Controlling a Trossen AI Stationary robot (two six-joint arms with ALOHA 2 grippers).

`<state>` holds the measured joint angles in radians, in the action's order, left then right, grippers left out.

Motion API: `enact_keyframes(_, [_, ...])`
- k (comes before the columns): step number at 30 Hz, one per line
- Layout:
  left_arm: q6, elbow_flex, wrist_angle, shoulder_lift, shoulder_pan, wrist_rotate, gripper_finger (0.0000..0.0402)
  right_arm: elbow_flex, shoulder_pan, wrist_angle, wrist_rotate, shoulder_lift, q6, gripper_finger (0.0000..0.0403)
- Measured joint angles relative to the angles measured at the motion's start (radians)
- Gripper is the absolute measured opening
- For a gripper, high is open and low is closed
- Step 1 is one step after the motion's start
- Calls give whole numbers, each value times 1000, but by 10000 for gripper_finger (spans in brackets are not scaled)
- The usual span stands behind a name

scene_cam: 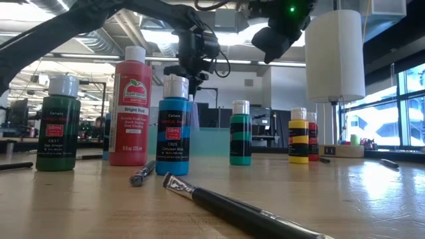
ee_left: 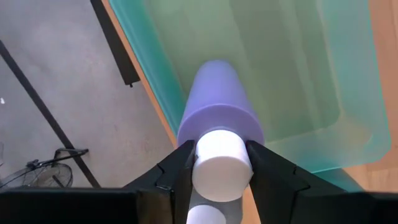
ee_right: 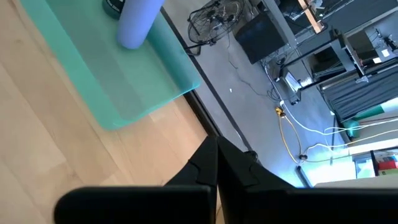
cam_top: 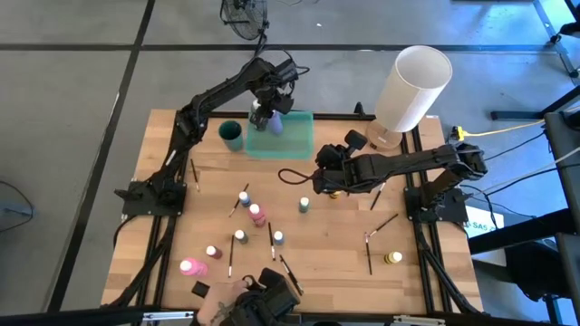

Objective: Pick & Place Paint Supplies
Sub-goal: Put the big violet paint bottle into the green bin

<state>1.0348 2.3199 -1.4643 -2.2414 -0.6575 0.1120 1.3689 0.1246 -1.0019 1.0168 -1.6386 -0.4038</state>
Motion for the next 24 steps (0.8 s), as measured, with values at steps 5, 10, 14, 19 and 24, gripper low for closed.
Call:
enact_keyframes(5, [0, 0, 10, 0, -5, 0, 127, 0, 0, 0, 0, 0, 0, 1])
enact_keyframes(10, [-2, 0, 7, 0, -7, -1, 128, 0, 0, 0, 0, 0, -1, 1])
enact_keyframes(14, [-2, 0, -21, 0, -8, 10, 128, 0, 0, 0, 0, 0, -3, 1])
enact_keyframes(19, [-3, 0, -83, 0, -8, 17, 128, 0, 0, 1, 0, 0, -3, 1])
enact_keyframes(24, [-66, -1, -108, 0, -5, 17, 128, 0, 0, 1, -1, 0, -3, 1])
